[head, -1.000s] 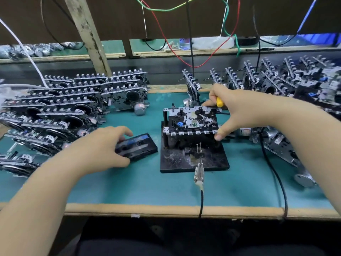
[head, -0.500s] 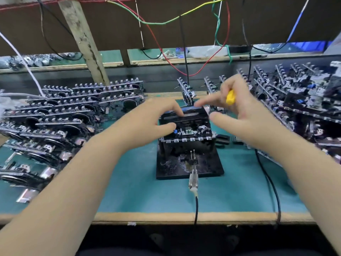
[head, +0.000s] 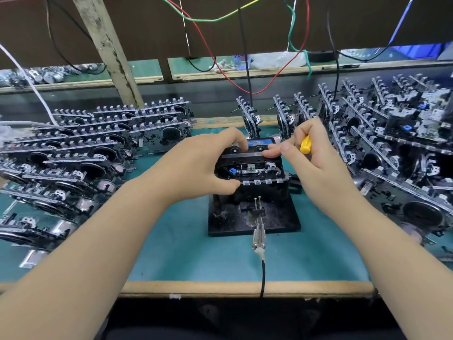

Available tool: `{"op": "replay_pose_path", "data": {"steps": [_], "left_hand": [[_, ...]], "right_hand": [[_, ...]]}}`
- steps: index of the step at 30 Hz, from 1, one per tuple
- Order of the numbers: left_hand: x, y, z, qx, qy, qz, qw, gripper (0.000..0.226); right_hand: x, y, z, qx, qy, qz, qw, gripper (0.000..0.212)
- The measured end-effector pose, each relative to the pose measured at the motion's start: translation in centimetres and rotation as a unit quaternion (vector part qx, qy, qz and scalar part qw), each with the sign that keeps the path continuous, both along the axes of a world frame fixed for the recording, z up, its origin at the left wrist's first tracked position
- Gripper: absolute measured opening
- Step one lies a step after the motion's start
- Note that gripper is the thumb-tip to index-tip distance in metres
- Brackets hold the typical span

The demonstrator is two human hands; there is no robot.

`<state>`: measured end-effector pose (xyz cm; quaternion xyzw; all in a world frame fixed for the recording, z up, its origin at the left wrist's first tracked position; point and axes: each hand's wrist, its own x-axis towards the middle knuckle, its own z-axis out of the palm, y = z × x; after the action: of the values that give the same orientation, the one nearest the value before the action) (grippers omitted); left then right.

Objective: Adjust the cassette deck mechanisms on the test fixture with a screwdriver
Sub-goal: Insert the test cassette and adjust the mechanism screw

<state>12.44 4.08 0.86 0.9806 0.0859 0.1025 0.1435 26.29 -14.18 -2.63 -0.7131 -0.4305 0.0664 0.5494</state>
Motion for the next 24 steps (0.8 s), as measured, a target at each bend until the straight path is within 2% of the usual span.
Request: {"op": "replay_pose_path", "data": {"steps": [5, 7, 9, 11, 18, 24], "left_hand": [[-0.8, -0.2, -2.1, -0.019, -0.039, -0.029, 0.999, 0.043], [-1.5, -0.5, -3.3, -0.017, -0.047, -0.011, 0.999, 0.06], [-2.0, -1.4, -4.3, -0.043, -0.045, 0.022, 0.998, 0.081], [-1.9, -2.4, -5.1, -0.078, -0.068, 0.043, 0.994, 0.091], [0.2, -4.5, -7.6, -0.229, -0.206, 0.107, 0.945, 0.065], [0.2, -4.7, -8.4, -0.24, -0.269, 0.095, 0.928, 0.069]], "right_hand": [[-0.2, -0.2, -0.3, 0.011, 0.002, 0.007, 1.0, 0.022], [-0.1, -0.2, -0.4, 0.012, 0.003, 0.012, 1.0, 0.022], [0.0, -0.2, -0.4, 0.014, 0.004, 0.018, 1.0, 0.021], [0.1, -0.2, -0.4, 0.015, 0.004, 0.022, 1.0, 0.019], [0.3, -0.3, -0.8, 0.018, -0.002, 0.029, 0.999, 0.02], [-0.3, -0.5, -1.1, 0.024, 0.023, 0.027, 0.999, 0.027]]}}
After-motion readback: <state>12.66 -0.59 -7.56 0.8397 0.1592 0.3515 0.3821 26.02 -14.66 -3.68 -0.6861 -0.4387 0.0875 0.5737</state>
